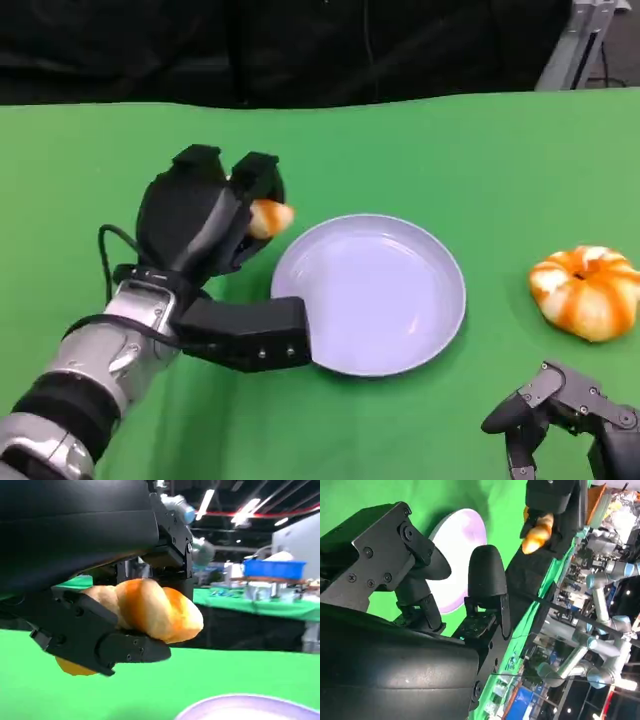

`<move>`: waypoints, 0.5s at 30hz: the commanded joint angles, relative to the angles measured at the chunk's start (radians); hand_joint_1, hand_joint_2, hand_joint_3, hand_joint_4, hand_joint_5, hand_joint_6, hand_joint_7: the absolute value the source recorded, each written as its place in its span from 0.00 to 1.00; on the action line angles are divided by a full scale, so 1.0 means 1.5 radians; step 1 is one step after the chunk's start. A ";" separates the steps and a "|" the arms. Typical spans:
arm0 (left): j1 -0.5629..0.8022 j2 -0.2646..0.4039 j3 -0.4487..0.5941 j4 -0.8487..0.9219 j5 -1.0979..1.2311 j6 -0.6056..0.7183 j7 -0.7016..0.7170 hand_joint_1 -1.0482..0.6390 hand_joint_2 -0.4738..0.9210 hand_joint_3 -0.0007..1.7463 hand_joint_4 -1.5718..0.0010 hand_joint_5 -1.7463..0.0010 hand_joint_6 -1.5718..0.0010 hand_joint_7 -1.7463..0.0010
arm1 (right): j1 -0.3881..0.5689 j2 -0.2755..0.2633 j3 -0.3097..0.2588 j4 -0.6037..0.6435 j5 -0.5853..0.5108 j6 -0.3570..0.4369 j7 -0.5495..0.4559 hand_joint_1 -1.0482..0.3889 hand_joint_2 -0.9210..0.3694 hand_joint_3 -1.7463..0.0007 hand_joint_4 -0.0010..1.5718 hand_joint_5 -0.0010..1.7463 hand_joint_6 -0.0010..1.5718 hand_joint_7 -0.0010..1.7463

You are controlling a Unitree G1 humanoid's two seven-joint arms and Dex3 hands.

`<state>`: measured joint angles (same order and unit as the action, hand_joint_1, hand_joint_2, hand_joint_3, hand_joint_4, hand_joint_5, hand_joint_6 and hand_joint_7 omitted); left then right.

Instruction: Grasp the bread from the table and place it into the plate.

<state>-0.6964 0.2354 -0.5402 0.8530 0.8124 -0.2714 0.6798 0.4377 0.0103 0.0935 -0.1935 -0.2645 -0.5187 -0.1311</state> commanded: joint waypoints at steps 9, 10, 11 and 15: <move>-0.028 -0.084 -0.011 -0.007 -0.009 -0.043 -0.042 0.53 0.58 0.66 0.42 0.00 0.54 0.00 | 0.009 -0.003 -0.001 -0.012 0.011 0.007 0.004 0.79 0.39 0.30 0.51 0.97 0.50 0.73; -0.032 -0.094 -0.015 -0.002 -0.008 -0.043 -0.046 0.53 0.57 0.66 0.42 0.00 0.54 0.00 | 0.011 -0.004 -0.001 -0.013 0.011 0.007 0.005 0.79 0.39 0.30 0.51 0.97 0.50 0.73; -0.035 -0.100 -0.017 0.001 -0.007 -0.043 -0.048 0.53 0.56 0.67 0.42 0.00 0.54 0.00 | 0.012 -0.004 -0.001 -0.014 0.011 0.008 0.005 0.79 0.39 0.30 0.51 0.98 0.50 0.73; -0.036 -0.103 -0.016 0.004 -0.004 -0.044 -0.048 0.53 0.55 0.67 0.41 0.00 0.53 0.00 | 0.013 -0.004 -0.001 -0.015 0.012 0.008 0.005 0.78 0.38 0.30 0.50 0.99 0.50 0.73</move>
<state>-0.7286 0.0720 -0.5651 0.8484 0.8102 -0.3329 0.6169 0.4469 0.0097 0.0959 -0.2001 -0.2552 -0.5144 -0.1238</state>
